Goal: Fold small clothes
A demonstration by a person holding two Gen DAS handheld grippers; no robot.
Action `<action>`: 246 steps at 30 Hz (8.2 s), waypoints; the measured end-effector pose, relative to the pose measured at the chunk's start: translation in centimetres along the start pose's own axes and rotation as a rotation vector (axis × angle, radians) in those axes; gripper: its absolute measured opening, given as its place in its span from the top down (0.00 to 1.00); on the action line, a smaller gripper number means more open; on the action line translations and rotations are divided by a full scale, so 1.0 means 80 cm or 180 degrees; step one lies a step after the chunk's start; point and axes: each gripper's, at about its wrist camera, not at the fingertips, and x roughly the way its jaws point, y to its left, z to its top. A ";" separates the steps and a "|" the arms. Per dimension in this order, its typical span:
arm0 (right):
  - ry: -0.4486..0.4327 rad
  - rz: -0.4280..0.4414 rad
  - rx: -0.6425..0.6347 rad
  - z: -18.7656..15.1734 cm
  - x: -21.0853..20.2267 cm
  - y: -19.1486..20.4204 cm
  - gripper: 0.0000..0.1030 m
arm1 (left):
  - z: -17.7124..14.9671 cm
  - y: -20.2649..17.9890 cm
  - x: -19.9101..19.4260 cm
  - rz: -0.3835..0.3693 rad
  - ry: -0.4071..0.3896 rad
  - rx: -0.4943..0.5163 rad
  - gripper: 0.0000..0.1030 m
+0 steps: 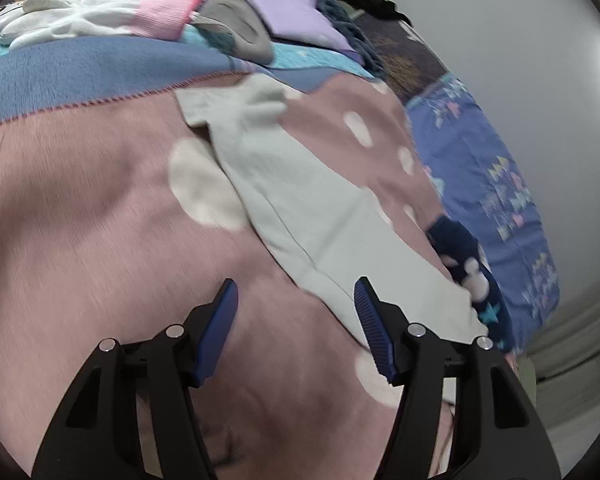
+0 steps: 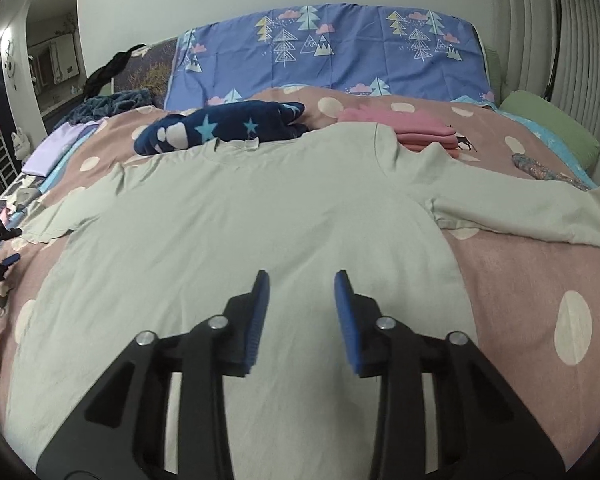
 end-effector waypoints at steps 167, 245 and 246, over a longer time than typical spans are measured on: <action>0.0375 0.0458 0.0315 0.077 0.148 -0.041 0.92 | -0.211 -0.308 0.015 -0.0323 0.0379 0.2510 0.84; 0.0508 0.1817 0.1291 0.053 0.138 -0.109 0.89 | -0.375 -0.427 0.121 -0.1612 0.1515 0.1915 0.55; 0.0507 0.1801 0.1239 0.048 0.133 -0.110 0.89 | -0.374 -0.426 0.121 -0.1624 0.1528 0.1901 0.54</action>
